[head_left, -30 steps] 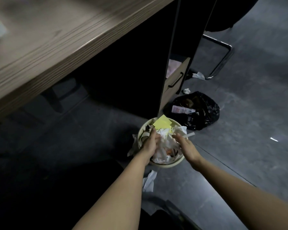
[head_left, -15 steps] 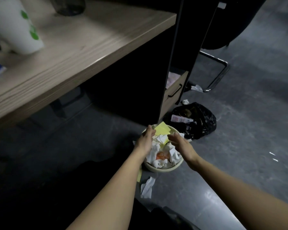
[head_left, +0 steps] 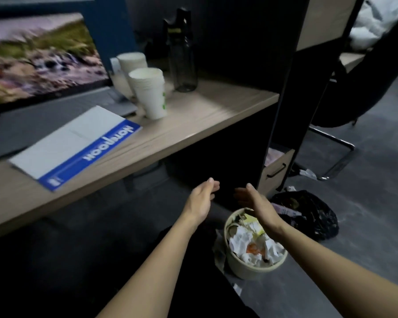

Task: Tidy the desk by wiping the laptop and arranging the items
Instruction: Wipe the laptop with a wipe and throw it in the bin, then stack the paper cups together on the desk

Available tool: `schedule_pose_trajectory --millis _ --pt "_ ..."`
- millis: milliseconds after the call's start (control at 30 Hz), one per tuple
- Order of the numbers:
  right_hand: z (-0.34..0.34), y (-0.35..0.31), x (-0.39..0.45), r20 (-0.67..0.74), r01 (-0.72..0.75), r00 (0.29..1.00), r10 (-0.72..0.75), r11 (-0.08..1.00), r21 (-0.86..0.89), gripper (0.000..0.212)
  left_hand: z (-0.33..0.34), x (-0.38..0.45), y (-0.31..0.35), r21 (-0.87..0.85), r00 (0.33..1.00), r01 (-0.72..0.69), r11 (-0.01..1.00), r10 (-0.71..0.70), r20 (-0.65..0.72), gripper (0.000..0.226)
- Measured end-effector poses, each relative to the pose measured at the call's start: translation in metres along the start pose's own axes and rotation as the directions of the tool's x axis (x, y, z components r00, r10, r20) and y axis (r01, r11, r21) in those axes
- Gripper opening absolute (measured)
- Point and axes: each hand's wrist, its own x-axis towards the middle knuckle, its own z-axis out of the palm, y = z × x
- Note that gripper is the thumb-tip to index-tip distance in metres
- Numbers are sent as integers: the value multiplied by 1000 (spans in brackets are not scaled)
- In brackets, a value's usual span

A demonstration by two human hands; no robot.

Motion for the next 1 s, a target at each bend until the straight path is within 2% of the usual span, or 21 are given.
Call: schedule_pose_trajectory --millis 167,267,433,567,767,1000 --pt "40 -65 -2 46 66 997 -64 997 -47 55 -34 -33 62 23 993 -114 993 114 -36 42" --pt "63 -103 -4 91 156 984 -150 986 -53 53 -57 -54 94 41 984 -164 986 166 -68 40" --pt "91 -149 1 102 370 927 -362 925 -83 46 -98 -78 135 75 950 -271 960 279 -139 38" --pt "101 -178 12 114 433 901 -420 891 -139 51 -129 -78 158 74 921 -301 951 310 -237 34" --pt "111 -204 55 130 385 918 -374 920 -74 50 -159 -44 169 50 897 -318 947 318 -308 28" --pt "121 -213 114 110 304 947 -303 953 1 58 -162 21 173 -8 912 -319 948 305 -272 50"
